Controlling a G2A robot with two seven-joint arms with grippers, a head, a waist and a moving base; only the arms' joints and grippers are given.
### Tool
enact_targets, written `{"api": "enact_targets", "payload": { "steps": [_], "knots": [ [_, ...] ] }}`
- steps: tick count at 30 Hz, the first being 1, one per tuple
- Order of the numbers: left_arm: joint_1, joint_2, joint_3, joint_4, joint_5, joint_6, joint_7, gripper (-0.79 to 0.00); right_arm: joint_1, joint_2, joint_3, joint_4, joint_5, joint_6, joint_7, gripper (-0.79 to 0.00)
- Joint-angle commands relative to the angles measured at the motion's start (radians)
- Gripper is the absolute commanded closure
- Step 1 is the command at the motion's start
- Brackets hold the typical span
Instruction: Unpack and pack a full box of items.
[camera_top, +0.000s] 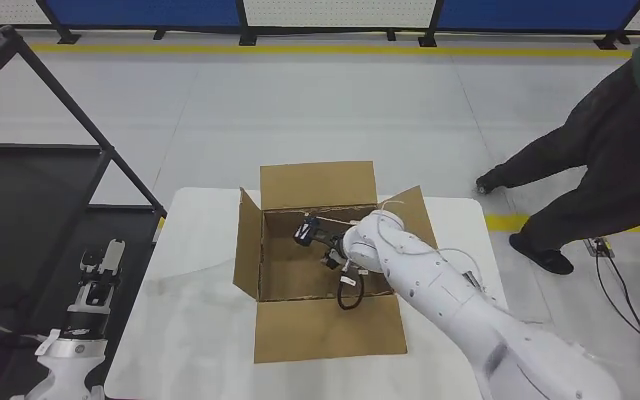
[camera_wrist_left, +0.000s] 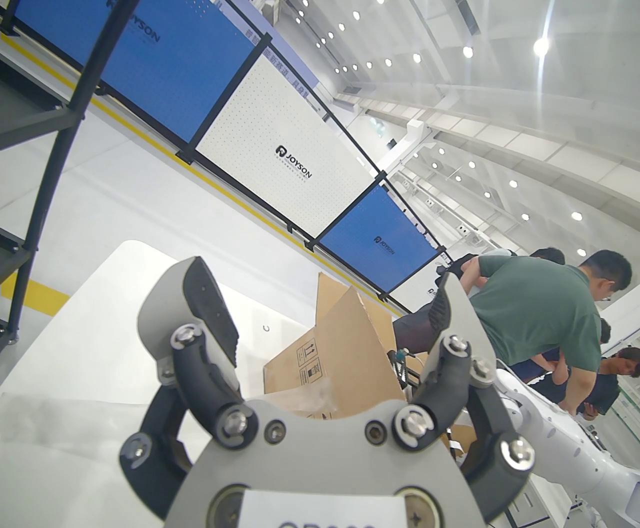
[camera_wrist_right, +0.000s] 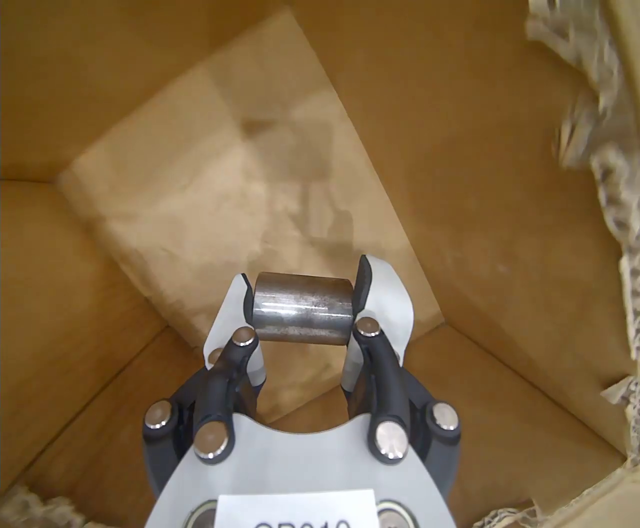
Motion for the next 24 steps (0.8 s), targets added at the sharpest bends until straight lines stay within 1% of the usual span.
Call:
{"api": "enact_targets", "payload": {
  "steps": [1,7,11,12,13,15,16,18,19,20,21,22,24],
  "knots": [
    [0.0,0.0,0.0,0.0,0.0,0.0,0.0,-0.785,0.0,-0.017,-0.001,0.055,-0.004,0.001,-0.013,0.0],
    [0.0,0.0,0.0,0.0,0.0,0.0,0.0,-0.785,-0.002,-0.062,-0.006,0.149,-0.024,-0.007,-0.036,0.0],
    [0.0,0.0,0.0,0.0,0.0,0.0,0.0,-0.785,-0.002,-0.09,-0.021,0.181,-0.061,-0.033,-0.019,0.0],
    [0.0,0.0,0.0,0.0,0.0,0.0,0.0,-0.785,-0.001,-0.096,-0.021,0.192,-0.062,-0.046,-0.022,-0.046],
    [0.0,0.0,0.0,0.0,0.0,0.0,0.0,-0.785,0.001,-0.102,-0.022,0.203,-0.068,-0.054,-0.019,-0.154],
    [0.0,0.0,0.0,0.0,0.0,0.0,0.0,-0.785,0.002,-0.113,-0.023,0.22,-0.074,-0.067,-0.02,-0.283],
    [0.0,0.0,0.0,0.0,0.0,0.0,0.0,-0.785,0.003,-0.117,-0.022,0.228,-0.075,-0.075,-0.022,-0.32],
    [0.0,0.0,0.0,0.0,0.0,0.0,0.0,-0.785,0.005,-0.126,-0.02,0.244,-0.079,-0.089,-0.03,-0.44],
    [0.0,0.0,0.0,0.0,0.0,0.0,0.0,-0.785,0.006,-0.13,-0.02,0.25,-0.083,-0.096,-0.034,-0.477],
    [0.0,0.0,0.0,0.0,0.0,0.0,0.0,-0.785,0.006,-0.134,-0.018,0.256,-0.083,-0.103,-0.038,-0.493],
    [0.0,0.0,0.0,0.0,0.0,0.0,0.0,-0.785,0.007,-0.137,-0.017,0.262,-0.082,-0.12,-0.036,-0.566],
    [0.0,0.0,0.0,0.0,0.0,0.0,0.0,-0.785,0.01,-0.14,-0.016,0.268,-0.084,-0.129,-0.034,-0.616],
    [0.0,0.0,0.0,0.0,0.0,0.0,0.0,-0.785,0.013,-0.146,-0.013,0.278,-0.086,-0.135,-0.039,-0.637]
  ]
}}
